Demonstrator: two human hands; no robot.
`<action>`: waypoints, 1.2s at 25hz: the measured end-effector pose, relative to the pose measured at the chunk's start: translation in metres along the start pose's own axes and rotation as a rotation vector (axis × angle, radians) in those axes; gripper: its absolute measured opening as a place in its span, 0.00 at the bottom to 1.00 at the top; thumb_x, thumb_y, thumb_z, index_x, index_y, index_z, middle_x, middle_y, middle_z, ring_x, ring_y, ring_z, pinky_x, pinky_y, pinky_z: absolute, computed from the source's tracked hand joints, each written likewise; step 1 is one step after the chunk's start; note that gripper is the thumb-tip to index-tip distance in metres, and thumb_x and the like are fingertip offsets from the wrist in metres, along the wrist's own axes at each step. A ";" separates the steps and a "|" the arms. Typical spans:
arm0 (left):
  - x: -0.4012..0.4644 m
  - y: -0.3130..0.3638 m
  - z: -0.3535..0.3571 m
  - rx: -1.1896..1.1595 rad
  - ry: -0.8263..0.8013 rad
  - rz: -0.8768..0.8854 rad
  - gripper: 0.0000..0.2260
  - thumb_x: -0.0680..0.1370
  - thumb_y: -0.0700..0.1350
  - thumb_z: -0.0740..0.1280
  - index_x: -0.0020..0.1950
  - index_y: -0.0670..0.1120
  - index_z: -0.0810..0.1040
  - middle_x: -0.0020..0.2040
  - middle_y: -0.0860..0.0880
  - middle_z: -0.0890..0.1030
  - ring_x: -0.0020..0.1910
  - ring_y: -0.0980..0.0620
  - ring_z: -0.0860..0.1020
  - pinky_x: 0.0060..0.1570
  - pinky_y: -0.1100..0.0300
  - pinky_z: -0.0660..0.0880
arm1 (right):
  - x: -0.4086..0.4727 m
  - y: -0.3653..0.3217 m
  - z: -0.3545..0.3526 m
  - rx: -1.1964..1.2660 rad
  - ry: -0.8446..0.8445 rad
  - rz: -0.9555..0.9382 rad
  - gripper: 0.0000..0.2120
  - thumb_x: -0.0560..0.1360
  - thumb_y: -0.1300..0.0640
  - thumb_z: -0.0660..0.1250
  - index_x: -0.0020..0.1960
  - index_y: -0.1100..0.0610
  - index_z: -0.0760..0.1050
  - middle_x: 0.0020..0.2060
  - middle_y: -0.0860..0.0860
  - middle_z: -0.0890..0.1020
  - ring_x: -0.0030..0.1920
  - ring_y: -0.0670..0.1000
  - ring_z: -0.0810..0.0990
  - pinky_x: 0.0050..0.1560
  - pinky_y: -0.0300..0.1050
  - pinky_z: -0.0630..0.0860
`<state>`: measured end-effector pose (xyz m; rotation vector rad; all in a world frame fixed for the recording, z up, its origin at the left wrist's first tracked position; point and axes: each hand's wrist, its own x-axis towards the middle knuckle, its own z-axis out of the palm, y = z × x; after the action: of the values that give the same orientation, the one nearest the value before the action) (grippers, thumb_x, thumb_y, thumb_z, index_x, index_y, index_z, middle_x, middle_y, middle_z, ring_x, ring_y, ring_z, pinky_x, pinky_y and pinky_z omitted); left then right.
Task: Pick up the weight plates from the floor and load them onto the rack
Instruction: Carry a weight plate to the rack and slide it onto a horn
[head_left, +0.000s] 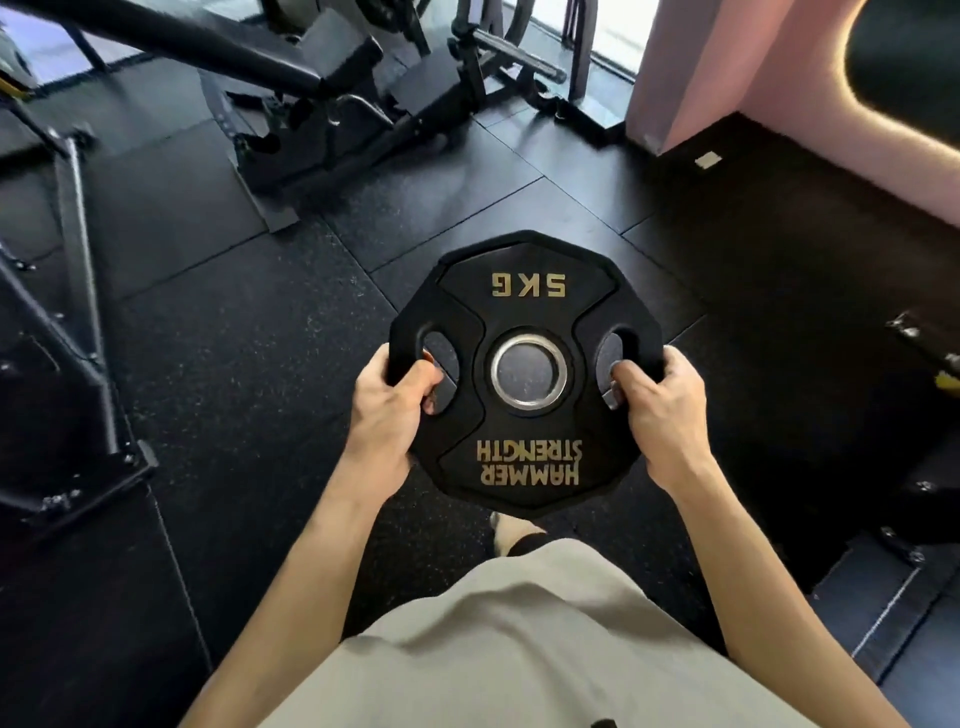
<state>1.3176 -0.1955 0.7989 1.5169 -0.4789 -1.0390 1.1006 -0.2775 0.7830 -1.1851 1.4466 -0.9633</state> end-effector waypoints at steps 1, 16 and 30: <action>0.029 0.008 0.011 0.008 -0.031 0.006 0.09 0.76 0.34 0.64 0.39 0.46 0.73 0.31 0.52 0.72 0.31 0.55 0.69 0.32 0.60 0.67 | 0.025 -0.004 0.006 0.009 0.019 -0.005 0.01 0.76 0.60 0.66 0.47 0.57 0.74 0.40 0.53 0.80 0.42 0.52 0.80 0.40 0.47 0.78; 0.399 0.139 0.234 0.137 -0.293 0.030 0.07 0.77 0.36 0.64 0.40 0.46 0.74 0.29 0.53 0.75 0.27 0.59 0.74 0.28 0.64 0.72 | 0.398 -0.093 0.033 0.141 0.281 -0.011 0.07 0.74 0.62 0.67 0.39 0.56 0.73 0.34 0.51 0.78 0.34 0.46 0.76 0.34 0.43 0.72; 0.697 0.251 0.485 0.216 -0.638 -0.039 0.09 0.77 0.32 0.62 0.41 0.45 0.73 0.24 0.55 0.75 0.23 0.60 0.73 0.24 0.68 0.70 | 0.721 -0.165 0.022 0.242 0.652 0.081 0.06 0.74 0.63 0.68 0.41 0.55 0.75 0.33 0.50 0.79 0.34 0.47 0.78 0.36 0.42 0.74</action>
<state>1.3469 -1.0796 0.8328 1.3585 -1.0345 -1.5437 1.1327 -1.0171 0.7909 -0.6477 1.7925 -1.5053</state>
